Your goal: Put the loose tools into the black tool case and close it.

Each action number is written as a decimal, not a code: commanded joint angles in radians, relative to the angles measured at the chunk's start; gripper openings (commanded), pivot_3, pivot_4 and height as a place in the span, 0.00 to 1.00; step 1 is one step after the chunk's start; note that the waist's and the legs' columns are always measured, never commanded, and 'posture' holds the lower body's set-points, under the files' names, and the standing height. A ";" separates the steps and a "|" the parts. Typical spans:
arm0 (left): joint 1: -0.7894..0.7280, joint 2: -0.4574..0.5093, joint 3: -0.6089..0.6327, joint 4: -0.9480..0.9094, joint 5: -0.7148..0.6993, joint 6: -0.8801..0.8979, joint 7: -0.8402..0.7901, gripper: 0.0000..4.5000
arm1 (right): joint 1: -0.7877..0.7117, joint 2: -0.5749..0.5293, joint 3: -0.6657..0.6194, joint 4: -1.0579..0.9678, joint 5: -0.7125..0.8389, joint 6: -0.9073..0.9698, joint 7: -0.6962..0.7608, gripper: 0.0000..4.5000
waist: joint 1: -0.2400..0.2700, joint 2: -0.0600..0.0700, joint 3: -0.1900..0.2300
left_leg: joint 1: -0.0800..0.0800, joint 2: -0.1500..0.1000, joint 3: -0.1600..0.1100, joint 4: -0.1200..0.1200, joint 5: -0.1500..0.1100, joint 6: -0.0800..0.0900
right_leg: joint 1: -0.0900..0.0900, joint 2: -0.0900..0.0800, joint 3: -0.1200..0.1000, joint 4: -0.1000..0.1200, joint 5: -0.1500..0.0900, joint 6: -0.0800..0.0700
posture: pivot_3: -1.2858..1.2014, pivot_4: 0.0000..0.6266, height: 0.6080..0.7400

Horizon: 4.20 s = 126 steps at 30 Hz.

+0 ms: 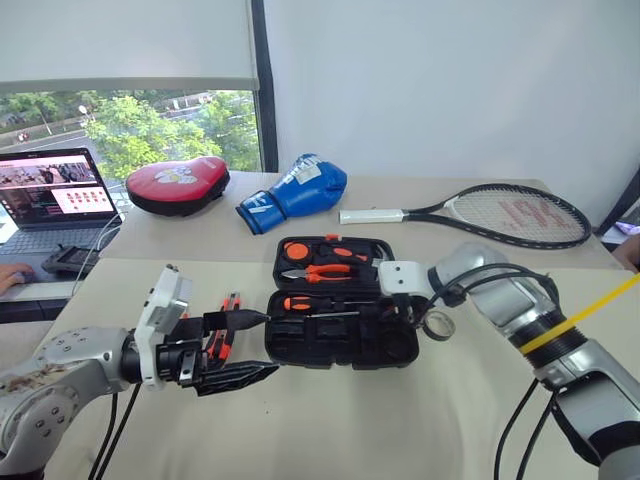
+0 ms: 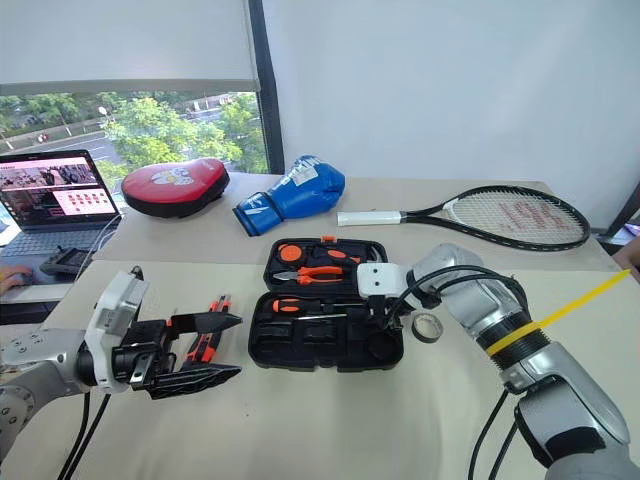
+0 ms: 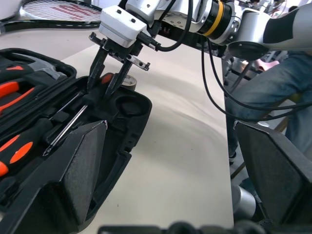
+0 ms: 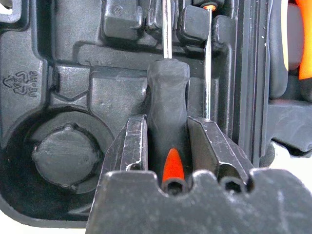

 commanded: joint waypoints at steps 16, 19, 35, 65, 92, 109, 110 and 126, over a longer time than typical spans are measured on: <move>-0.015 0.009 -0.015 -0.034 0.006 -0.032 0.015 1.00 | 0.040 -0.001 -0.011 0.016 -0.056 0.002 0.067 0.20 | 0.003 0.000 0.000 | 0.000 -0.003 0.000 -0.008 0.001 -0.001 | -0.002 -0.001 0.000 -0.002 0.000 0.000 | 0.52 0.24 1.00; -0.023 0.003 -0.025 -0.035 0.014 -0.034 0.019 1.00 | 0.034 0.001 -0.004 0.042 -0.086 -0.037 0.050 0.20 | 0.003 0.000 0.000 | 0.000 -0.003 0.000 -0.008 0.001 -0.001 | -0.001 -0.001 0.000 -0.002 0.000 0.000 | 0.52 0.24 1.00; 0.001 0.006 -0.015 -0.002 0.057 -0.071 -0.026 1.00 | 0.067 0.016 -0.208 -0.143 0.110 -0.006 0.087 0.55 | -0.005 0.000 0.000 | 0.003 -0.001 0.000 -0.013 0.003 -0.005 | -0.002 0.000 0.000 -0.002 -0.001 -0.002 | 0.52 0.24 1.00; 0.000 -0.043 0.014 0.040 0.071 -0.046 0.109 1.00 | 0.550 0.137 -0.175 -0.455 -0.022 0.185 -0.554 0.00 | 0.001 -0.006 -0.004 | 0.026 0.001 -0.001 -0.016 -0.001 -0.005 | 0.015 0.002 -0.002 -0.001 -0.009 -0.008 | 0.52 0.24 1.00; 0.033 -0.257 0.081 0.090 0.298 0.534 1.055 0.83 | 0.657 -0.125 -0.756 -0.854 0.903 0.353 -0.242 1.00 | 0.005 -0.003 0.002 | 0.010 0.004 -0.003 -0.017 -0.005 -0.015 | 0.001 -0.005 0.004 0.001 -0.006 -0.006 | 0.52 0.24 1.00; -0.182 -0.173 0.053 0.138 0.246 0.237 0.552 0.10 | 0.764 -0.088 -0.801 -0.968 0.920 0.290 -0.353 1.00 | 0.030 -0.006 0.002 | 0.003 0.005 -0.004 -0.015 -0.003 -0.017 | -0.003 -0.007 0.002 0.001 -0.004 -0.010 | 0.52 0.24 1.00; -0.214 -0.134 0.006 0.151 0.231 0.244 0.465 0.10 | 0.776 -0.089 -0.805 -0.976 0.918 0.286 -0.361 1.00 | 0.031 -0.007 0.002 | 0.002 0.005 -0.004 -0.014 -0.003 -0.017 | -0.003 -0.006 0.001 0.001 -0.004 -0.010 | 0.52 0.24 1.00; -0.758 -0.203 -0.791 0.674 0.811 -0.327 -0.300 0.10 | 1.140 -0.099 -1.040 -1.184 0.931 0.289 -0.503 1.00 | 0.025 -0.006 0.001 | 0.002 0.000 0.003 -0.010 -0.003 0.001 | -0.001 0.002 0.002 -0.001 -0.005 -0.004 | 0.52 0.24 1.00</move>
